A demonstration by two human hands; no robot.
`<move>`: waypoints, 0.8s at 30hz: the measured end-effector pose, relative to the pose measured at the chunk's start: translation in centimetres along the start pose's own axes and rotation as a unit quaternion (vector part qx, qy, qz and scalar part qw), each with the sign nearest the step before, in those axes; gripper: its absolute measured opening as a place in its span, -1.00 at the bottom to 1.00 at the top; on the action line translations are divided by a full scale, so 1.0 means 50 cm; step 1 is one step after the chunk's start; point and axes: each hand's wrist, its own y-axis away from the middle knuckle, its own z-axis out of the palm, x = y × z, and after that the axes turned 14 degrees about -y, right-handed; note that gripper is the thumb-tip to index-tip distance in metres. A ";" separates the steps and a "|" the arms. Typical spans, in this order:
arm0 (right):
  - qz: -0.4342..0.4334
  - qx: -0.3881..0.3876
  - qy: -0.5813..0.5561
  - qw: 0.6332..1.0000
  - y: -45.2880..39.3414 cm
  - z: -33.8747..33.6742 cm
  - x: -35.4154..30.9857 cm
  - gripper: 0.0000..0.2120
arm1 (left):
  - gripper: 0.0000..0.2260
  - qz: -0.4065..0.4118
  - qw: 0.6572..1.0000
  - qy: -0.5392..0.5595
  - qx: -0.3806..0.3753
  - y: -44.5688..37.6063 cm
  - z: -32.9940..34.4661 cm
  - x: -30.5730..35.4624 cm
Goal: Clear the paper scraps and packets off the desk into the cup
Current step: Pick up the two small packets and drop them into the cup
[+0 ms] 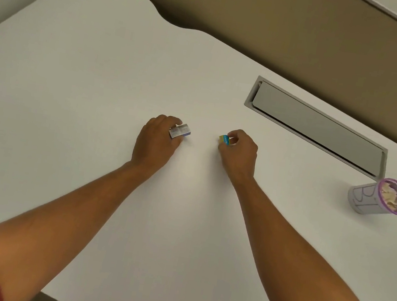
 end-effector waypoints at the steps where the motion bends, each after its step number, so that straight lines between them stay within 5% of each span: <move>1: -0.003 0.004 -0.013 1.000 0.006 -0.016 0.006 -0.81 | -0.75 0.003 1.000 0.016 -0.001 0.006 0.002 0.018; 14: -0.013 0.195 -0.198 0.960 0.153 -0.440 0.139 -0.78 | -0.88 0.052 0.971 0.202 -0.114 0.133 0.096 0.400; 19: -0.026 0.282 -0.151 0.947 0.126 -0.628 0.210 -0.78 | -0.86 0.098 0.960 0.218 -0.144 0.173 0.150 0.563; 24: -0.045 0.249 -0.018 0.967 0.033 -0.734 0.277 -0.76 | -0.84 0.129 0.960 0.205 -0.144 0.193 0.190 0.659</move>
